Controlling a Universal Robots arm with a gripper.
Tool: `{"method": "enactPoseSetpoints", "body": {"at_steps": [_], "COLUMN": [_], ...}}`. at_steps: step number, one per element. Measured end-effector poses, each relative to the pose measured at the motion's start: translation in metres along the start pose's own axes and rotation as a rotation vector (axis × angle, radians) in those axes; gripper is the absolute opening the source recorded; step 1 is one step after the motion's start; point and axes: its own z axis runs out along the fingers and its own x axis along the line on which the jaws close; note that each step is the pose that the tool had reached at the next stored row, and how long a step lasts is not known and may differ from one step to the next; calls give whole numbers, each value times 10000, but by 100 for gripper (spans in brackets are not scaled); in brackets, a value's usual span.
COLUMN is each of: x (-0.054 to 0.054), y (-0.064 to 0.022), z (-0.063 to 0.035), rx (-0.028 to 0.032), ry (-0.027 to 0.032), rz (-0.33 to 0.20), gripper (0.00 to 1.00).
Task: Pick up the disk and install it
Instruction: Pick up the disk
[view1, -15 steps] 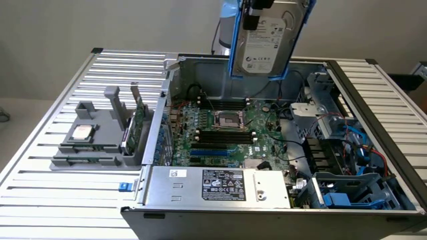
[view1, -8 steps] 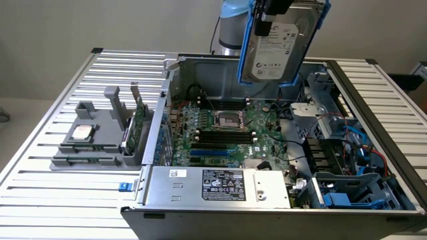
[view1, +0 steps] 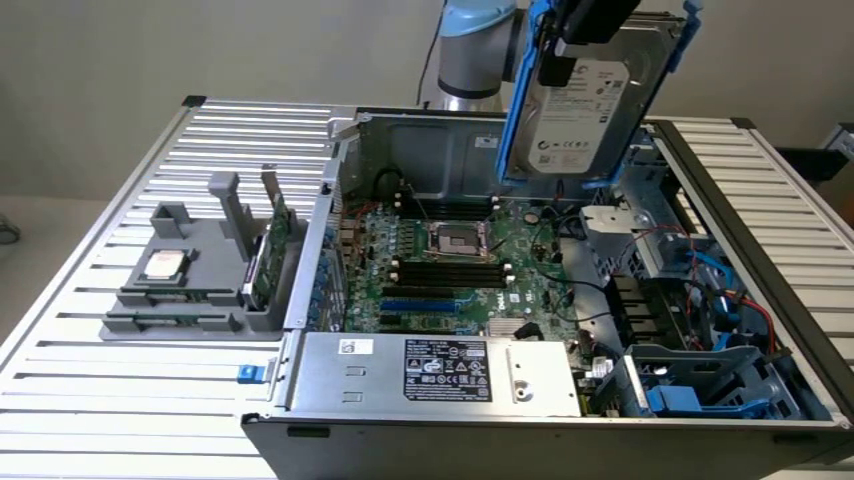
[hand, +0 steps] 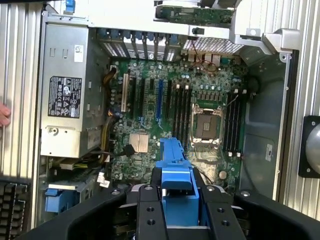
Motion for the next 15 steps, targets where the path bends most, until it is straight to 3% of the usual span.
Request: {"method": "enactPoseSetpoints", "body": {"at_steps": [15], "x": [390], "y": [-191], "z": [-34], "rx": [-8], "ry": [0], "rz": [0], "gripper": [33]}}
